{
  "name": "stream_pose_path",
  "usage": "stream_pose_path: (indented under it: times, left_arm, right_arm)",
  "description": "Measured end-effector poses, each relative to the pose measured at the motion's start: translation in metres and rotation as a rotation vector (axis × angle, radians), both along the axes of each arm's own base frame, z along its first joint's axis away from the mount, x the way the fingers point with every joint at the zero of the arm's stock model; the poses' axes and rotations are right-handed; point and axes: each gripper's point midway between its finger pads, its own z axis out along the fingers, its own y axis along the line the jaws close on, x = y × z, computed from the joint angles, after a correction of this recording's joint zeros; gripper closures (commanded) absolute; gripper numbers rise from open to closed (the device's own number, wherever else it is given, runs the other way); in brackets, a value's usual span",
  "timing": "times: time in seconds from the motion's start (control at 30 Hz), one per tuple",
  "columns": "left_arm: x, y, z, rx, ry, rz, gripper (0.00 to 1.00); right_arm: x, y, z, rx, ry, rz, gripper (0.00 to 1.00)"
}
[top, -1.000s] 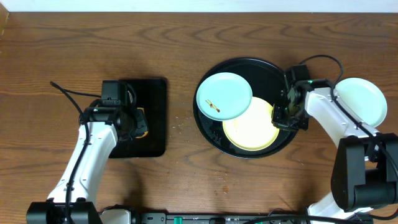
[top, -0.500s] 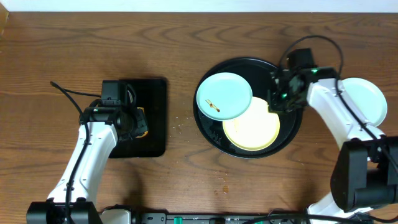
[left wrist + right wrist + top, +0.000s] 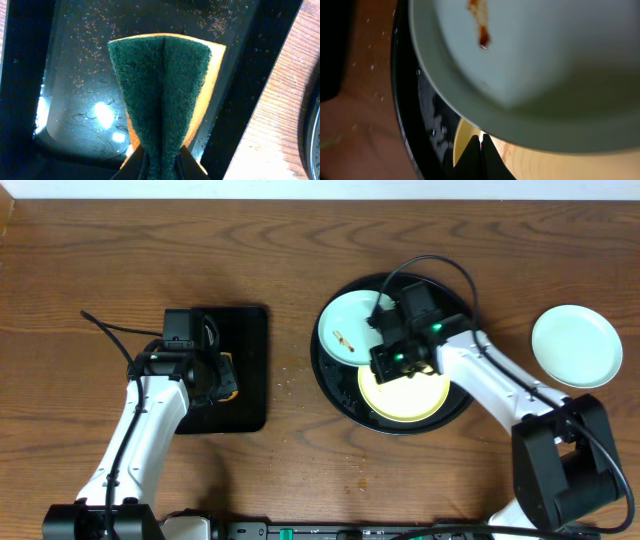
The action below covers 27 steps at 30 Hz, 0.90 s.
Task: Clean dirty plates on tray and stack at the side
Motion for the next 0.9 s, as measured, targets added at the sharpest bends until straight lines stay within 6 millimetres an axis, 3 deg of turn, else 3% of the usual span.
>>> stream_pose_path:
  times: [0.4, 0.9]
  left_arm:
    - [0.001, 0.000, 0.000, 0.000, -0.006, 0.000, 0.85]
    - [0.000, 0.000, 0.000, 0.000, -0.002, 0.000, 0.85]
  right_arm:
    - [0.005, 0.011, -0.003, -0.077, -0.089, 0.010, 0.99]
    - [0.043, -0.017, 0.002, -0.209, -0.247, -0.096, 0.91]
